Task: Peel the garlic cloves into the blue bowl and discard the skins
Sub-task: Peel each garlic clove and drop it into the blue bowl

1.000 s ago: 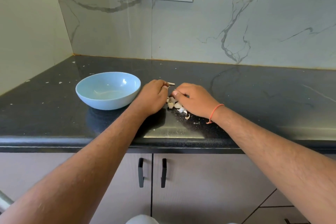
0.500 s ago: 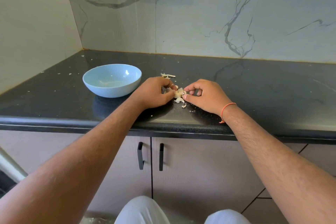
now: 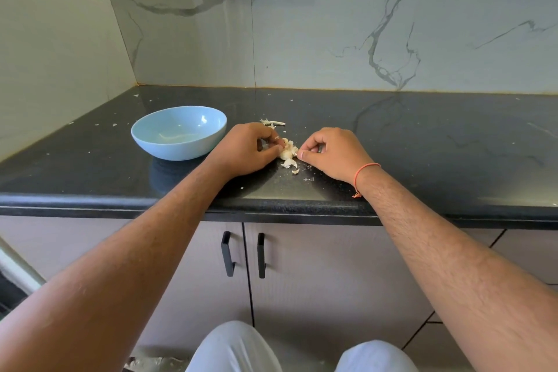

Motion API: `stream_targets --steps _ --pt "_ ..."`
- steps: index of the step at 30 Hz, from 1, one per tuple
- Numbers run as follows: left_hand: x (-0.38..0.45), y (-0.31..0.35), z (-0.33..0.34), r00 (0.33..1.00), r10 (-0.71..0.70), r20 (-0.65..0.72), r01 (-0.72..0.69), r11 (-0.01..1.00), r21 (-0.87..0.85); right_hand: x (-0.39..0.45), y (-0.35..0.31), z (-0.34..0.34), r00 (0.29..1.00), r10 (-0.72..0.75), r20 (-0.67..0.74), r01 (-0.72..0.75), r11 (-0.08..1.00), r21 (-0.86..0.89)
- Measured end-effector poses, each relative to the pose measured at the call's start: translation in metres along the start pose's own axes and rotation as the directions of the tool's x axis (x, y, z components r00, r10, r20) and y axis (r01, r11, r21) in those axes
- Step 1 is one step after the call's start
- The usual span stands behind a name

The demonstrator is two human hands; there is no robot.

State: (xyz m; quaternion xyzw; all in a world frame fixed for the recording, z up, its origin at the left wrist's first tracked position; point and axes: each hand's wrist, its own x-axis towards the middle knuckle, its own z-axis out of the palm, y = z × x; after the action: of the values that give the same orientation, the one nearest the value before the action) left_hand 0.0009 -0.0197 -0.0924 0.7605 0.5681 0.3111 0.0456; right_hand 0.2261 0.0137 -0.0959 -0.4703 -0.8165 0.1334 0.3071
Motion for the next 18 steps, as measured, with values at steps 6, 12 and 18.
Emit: stream_targets --steps 6,12,18 --pt "0.002 -0.002 0.001 1.000 0.026 -0.010 -0.026 1.000 0.002 -0.001 -0.003 0.000 0.998 -0.031 0.047 0.033 0.999 -0.043" --pt "0.001 -0.004 0.002 0.998 0.047 -0.050 -0.049 0.998 -0.033 -0.001 -0.004 0.000 0.997 -0.055 0.056 0.058 0.998 -0.041" --pt "0.003 -0.007 0.004 0.994 0.094 -0.062 -0.097 0.994 -0.057 0.009 0.014 -0.004 0.960 0.135 -0.244 -0.159 0.984 -0.082"
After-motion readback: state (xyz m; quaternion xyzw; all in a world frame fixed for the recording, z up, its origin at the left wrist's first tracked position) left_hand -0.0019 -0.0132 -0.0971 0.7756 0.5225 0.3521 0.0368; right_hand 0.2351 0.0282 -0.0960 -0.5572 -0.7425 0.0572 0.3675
